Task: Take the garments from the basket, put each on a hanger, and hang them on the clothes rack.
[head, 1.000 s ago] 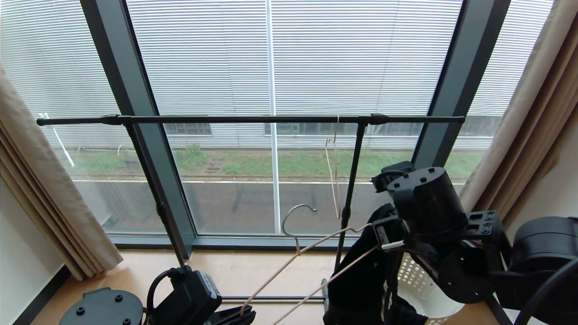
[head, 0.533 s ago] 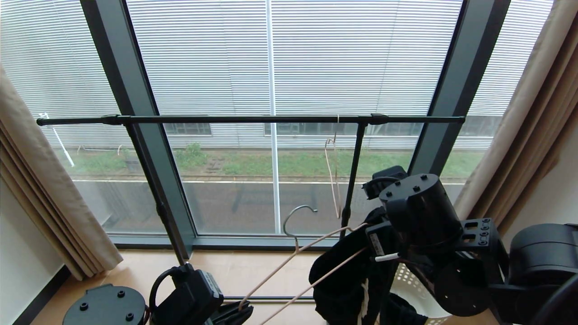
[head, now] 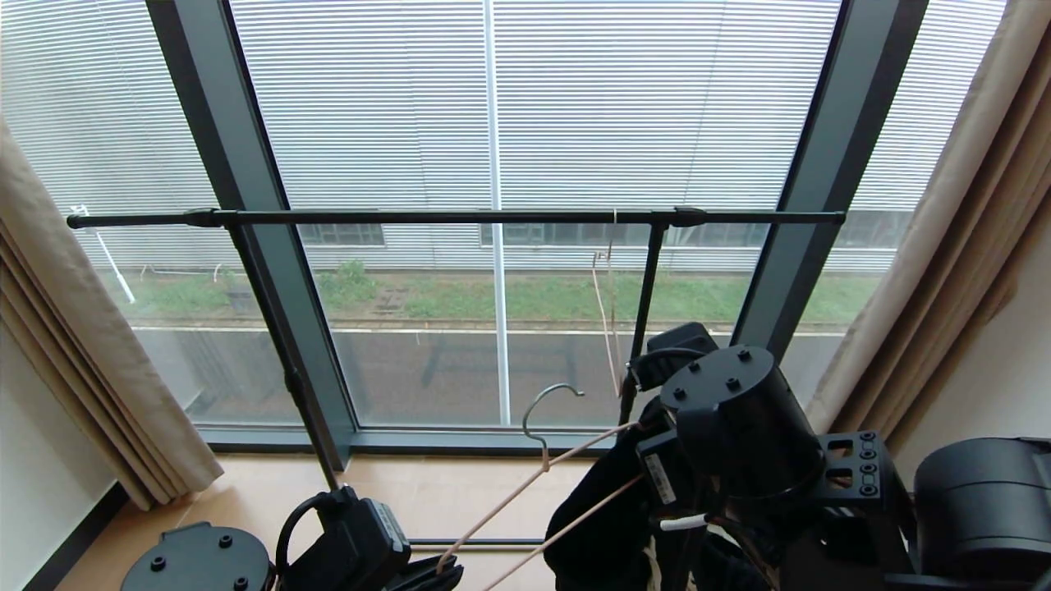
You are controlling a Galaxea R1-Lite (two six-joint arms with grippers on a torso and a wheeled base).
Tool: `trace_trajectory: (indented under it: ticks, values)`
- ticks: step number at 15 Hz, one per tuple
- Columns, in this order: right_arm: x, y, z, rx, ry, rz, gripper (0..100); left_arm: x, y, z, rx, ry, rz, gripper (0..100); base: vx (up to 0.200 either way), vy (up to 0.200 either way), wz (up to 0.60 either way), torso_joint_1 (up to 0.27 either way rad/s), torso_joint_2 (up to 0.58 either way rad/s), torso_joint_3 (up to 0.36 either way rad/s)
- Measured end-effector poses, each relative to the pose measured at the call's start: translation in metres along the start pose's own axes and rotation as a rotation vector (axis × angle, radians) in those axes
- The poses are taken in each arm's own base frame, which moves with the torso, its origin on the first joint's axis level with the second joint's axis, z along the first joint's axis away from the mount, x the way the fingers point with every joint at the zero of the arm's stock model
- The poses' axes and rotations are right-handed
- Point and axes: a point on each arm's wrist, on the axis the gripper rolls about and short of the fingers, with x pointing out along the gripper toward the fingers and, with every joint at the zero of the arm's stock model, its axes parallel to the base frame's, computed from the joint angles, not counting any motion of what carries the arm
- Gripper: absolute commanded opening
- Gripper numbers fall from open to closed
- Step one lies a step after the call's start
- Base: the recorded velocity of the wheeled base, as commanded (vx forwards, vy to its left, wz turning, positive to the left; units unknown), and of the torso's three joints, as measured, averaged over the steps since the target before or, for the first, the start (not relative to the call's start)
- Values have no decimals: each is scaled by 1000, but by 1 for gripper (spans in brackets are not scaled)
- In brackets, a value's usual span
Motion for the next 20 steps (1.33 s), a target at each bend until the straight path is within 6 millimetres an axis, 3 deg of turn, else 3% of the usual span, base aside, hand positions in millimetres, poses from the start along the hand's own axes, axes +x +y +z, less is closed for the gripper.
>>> trace_trajectory:
  ticks: [12,20]
  values:
    - [-57,18,3,56,-79,277,0,2,0,0,-4,0,0,0,0,0,0,0,0,0]
    - [-70,26,8,111,-130,348,0,6,1,5,-3,-115,17,0,0,0,0,0,0,0]
